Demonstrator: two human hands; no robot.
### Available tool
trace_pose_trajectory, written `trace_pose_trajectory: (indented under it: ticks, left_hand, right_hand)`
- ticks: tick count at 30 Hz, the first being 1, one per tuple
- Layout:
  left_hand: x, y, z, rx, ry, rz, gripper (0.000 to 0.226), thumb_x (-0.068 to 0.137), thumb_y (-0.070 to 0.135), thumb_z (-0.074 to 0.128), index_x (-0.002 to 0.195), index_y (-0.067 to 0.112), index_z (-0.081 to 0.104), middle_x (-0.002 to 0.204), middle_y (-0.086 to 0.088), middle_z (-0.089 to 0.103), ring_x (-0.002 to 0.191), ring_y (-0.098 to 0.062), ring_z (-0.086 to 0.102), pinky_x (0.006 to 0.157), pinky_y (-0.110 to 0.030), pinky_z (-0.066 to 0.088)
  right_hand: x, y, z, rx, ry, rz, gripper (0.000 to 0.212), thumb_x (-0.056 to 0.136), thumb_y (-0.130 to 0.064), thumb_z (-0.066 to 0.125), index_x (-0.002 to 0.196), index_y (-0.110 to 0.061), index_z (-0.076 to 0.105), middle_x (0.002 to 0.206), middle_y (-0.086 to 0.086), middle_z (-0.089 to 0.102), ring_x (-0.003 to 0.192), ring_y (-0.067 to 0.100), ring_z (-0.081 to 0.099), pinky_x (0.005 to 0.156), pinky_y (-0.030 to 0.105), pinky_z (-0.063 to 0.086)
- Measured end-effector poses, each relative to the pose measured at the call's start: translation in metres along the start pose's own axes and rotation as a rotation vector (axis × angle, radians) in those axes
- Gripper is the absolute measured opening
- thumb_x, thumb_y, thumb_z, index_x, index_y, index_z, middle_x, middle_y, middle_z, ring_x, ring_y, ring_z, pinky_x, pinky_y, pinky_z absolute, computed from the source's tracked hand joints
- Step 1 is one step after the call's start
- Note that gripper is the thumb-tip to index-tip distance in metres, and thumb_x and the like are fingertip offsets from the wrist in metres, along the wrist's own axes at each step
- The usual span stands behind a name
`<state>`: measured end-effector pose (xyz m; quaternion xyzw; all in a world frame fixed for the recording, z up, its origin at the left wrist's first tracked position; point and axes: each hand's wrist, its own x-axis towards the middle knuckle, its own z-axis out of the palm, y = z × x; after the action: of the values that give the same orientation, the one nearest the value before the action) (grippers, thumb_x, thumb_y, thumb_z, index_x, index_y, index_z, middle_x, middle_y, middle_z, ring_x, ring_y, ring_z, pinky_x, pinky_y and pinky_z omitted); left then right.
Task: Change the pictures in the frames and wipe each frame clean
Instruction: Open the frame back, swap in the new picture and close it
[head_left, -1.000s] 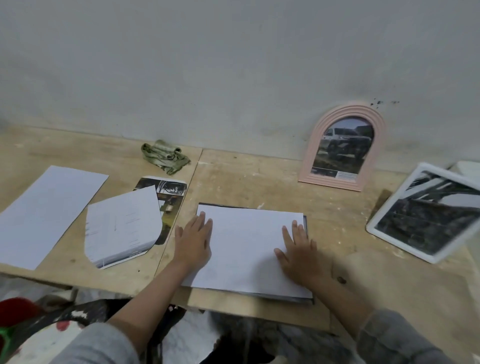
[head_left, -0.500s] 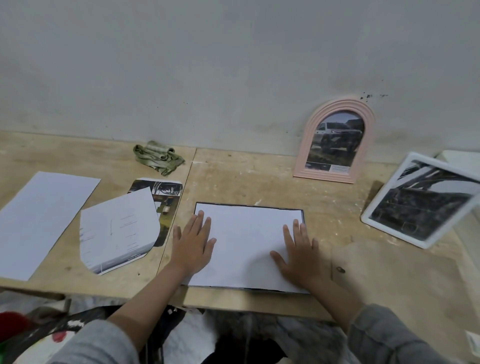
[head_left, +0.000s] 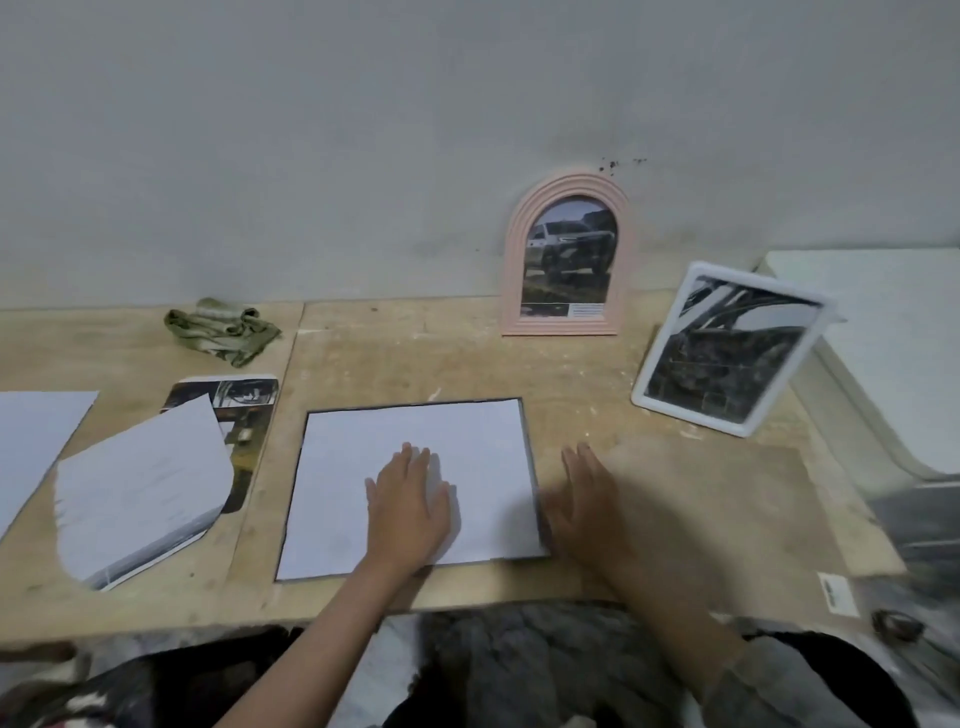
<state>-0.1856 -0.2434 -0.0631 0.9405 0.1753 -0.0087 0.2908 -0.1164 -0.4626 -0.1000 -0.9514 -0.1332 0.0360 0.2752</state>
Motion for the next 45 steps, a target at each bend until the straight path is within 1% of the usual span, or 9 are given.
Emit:
trace_pose_trajectory:
  ticks: [3, 5, 16, 22, 27, 33, 39, 44, 45]
  left_hand:
    - [-0.02, 0.057, 0.031, -0.15, -0.021, 0.066, 0.051, 0.095, 0.036, 0.045, 0.138, 0.01, 0.046, 0.147, -0.006, 0.042, 0.136, -0.02, 0.036, 0.114, -0.032, 0.025]
    - [-0.032, 0.1, 0.052, -0.247, -0.025, 0.081, 0.041, 0.094, 0.032, 0.048, 0.127, 0.009, 0.055, 0.13, -0.003, 0.055, 0.12, -0.015, 0.048, 0.098, -0.016, 0.034]
    - [-0.038, 0.191, 0.132, -0.026, -0.138, -0.18, 0.043, 0.087, 0.033, 0.057, 0.119, 0.005, 0.047, 0.123, -0.021, 0.045, 0.114, -0.038, 0.044, 0.09, -0.038, 0.041]
    - [-0.029, 0.202, 0.136, -0.106, -0.043, -0.329, 0.042, 0.083, 0.033, 0.061, 0.112, 0.006, 0.047, 0.114, -0.022, 0.05, 0.107, -0.043, 0.05, 0.086, -0.041, 0.042]
    - [-0.024, 0.194, 0.131, -0.217, 0.02, -0.417, 0.028, 0.078, 0.037, 0.064, 0.089, 0.013, 0.056, 0.103, -0.018, 0.061, 0.089, -0.033, 0.055, 0.077, -0.034, 0.043]
    - [-0.038, 0.189, 0.125, -0.27, 0.046, -0.45, 0.022, 0.077, 0.039, 0.058, 0.077, 0.016, 0.06, 0.089, -0.01, 0.062, 0.089, -0.031, 0.057, 0.079, -0.036, 0.044]
    - [-0.048, 0.16, 0.1, -0.448, 0.195, -0.473, 0.049, 0.08, 0.03, 0.058, 0.122, 0.005, 0.061, 0.118, -0.015, 0.064, 0.109, -0.033, 0.058, 0.099, -0.046, 0.047]
    - [-0.046, 0.123, 0.053, -0.44, 0.328, -0.48, 0.008, 0.087, 0.02, 0.056, 0.081, 0.015, 0.059, 0.086, -0.003, 0.054, 0.097, -0.031, 0.049, 0.082, -0.033, 0.036]
    - [-0.045, 0.115, 0.044, -0.444, 0.339, -0.474, 0.018, 0.087, 0.019, 0.056, 0.07, 0.021, 0.051, 0.078, -0.001, 0.051, 0.092, -0.028, 0.045, 0.08, -0.032, 0.032]
  right_hand:
    - [-0.018, 0.038, -0.028, -0.015, -0.009, 0.078, 0.075, 0.083, -0.056, 0.035, 0.139, -0.007, 0.042, 0.146, 0.02, 0.037, 0.134, 0.036, 0.036, 0.108, 0.05, 0.029]
    - [-0.028, 0.075, -0.051, -0.052, 0.013, 0.15, 0.077, 0.082, -0.056, 0.03, 0.139, -0.006, 0.042, 0.144, 0.021, 0.04, 0.133, 0.037, 0.037, 0.108, 0.051, 0.03]
    - [-0.046, 0.199, -0.143, -0.15, -0.054, 0.556, 0.069, 0.08, -0.036, 0.053, 0.14, -0.012, 0.029, 0.138, 0.019, 0.034, 0.126, 0.039, 0.035, 0.104, 0.047, 0.032]
    - [-0.043, 0.199, -0.141, -0.003, 0.139, 0.445, 0.051, 0.068, -0.027, 0.056, 0.107, 0.006, 0.056, 0.087, 0.027, 0.054, 0.08, 0.042, 0.054, 0.075, 0.044, 0.046]
    - [-0.028, 0.203, -0.158, 0.262, 0.123, 0.699, 0.054, 0.08, -0.041, 0.066, 0.12, -0.006, 0.051, 0.118, 0.02, 0.051, 0.113, 0.04, 0.049, 0.093, 0.041, 0.044]
    - [-0.021, 0.208, -0.163, 0.34, 0.158, 0.819, 0.061, 0.081, -0.049, 0.063, 0.125, -0.008, 0.053, 0.132, 0.015, 0.045, 0.114, 0.037, 0.051, 0.096, 0.041, 0.044]
    - [-0.028, 0.17, -0.15, 0.365, 0.116, 0.736, 0.056, 0.084, -0.042, 0.065, 0.122, -0.005, 0.048, 0.131, 0.014, 0.031, 0.098, 0.029, 0.05, 0.09, 0.033, 0.043]
    - [-0.022, 0.111, -0.113, 0.344, 0.075, 0.601, 0.06, 0.082, -0.048, 0.063, 0.124, -0.009, 0.046, 0.129, 0.012, 0.03, 0.114, 0.032, 0.048, 0.096, 0.039, 0.047]
    - [-0.019, 0.099, -0.105, 0.34, 0.058, 0.58, 0.059, 0.082, -0.049, 0.061, 0.124, -0.01, 0.046, 0.13, 0.012, 0.031, 0.116, 0.032, 0.047, 0.096, 0.039, 0.046]
